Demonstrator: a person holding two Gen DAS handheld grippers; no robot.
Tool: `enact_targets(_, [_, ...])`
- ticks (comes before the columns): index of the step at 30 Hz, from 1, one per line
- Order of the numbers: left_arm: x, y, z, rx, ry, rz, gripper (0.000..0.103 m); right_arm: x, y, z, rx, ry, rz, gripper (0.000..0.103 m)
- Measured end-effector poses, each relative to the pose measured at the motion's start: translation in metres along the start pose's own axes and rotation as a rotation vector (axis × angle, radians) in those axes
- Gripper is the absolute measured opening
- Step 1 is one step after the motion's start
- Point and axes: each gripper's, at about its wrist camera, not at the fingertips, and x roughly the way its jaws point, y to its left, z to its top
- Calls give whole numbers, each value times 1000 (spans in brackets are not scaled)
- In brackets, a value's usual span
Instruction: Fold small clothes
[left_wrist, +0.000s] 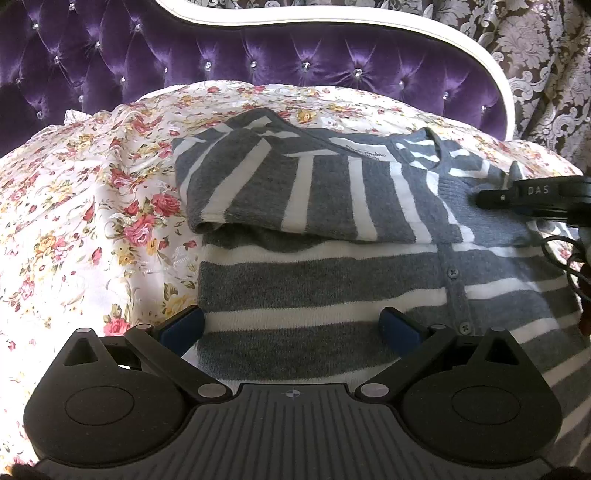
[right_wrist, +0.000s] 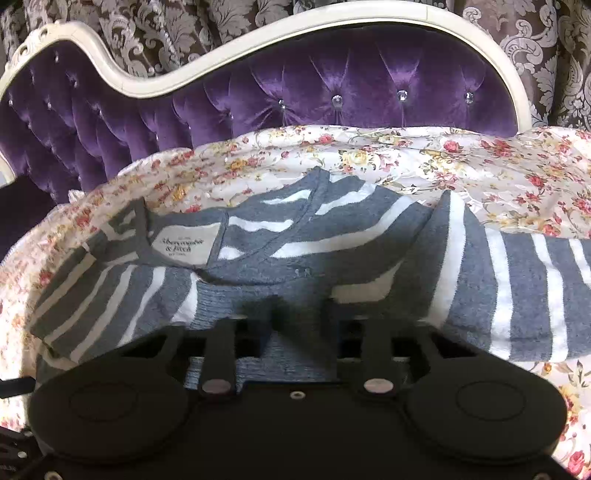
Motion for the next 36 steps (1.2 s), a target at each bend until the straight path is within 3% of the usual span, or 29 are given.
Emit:
enact_targets(5, [0, 0, 0, 5, -1, 3, 102, -10, 1, 3, 29, -39, 44, 22])
enact_targets(10, [0, 1, 1, 6, -1, 3, 102, -21, -1, 6, 32, -77, 22, 21])
enact_targets(16, [1, 1, 1, 8, 1, 1, 102, -9, -7, 2, 25, 0, -59, 23])
enact_targets(19, [1, 1, 1, 7, 1, 1, 102, -6, -4, -1, 11, 28, -78, 31])
enact_targets(21, [1, 1, 1, 6, 2, 2, 102, -7, -3, -1, -7, 22, -98, 42])
enact_targets(23, [1, 1, 1, 9, 3, 2, 102, -8, -2, -1, -24, 16, -123, 60])
enact_targets(25, [1, 1, 2, 15, 10, 0, 102, -9, -3, -1, -26, 11, -122, 63])
enact_targets(30, [1, 2, 8, 29, 33, -11, 102, -12, -3, 0, -14, -5, -95, 81])
enact_targets(36, [-19, 4, 12, 16, -74, 11, 102, -18, -4, 2, -6, -50, -99, 88])
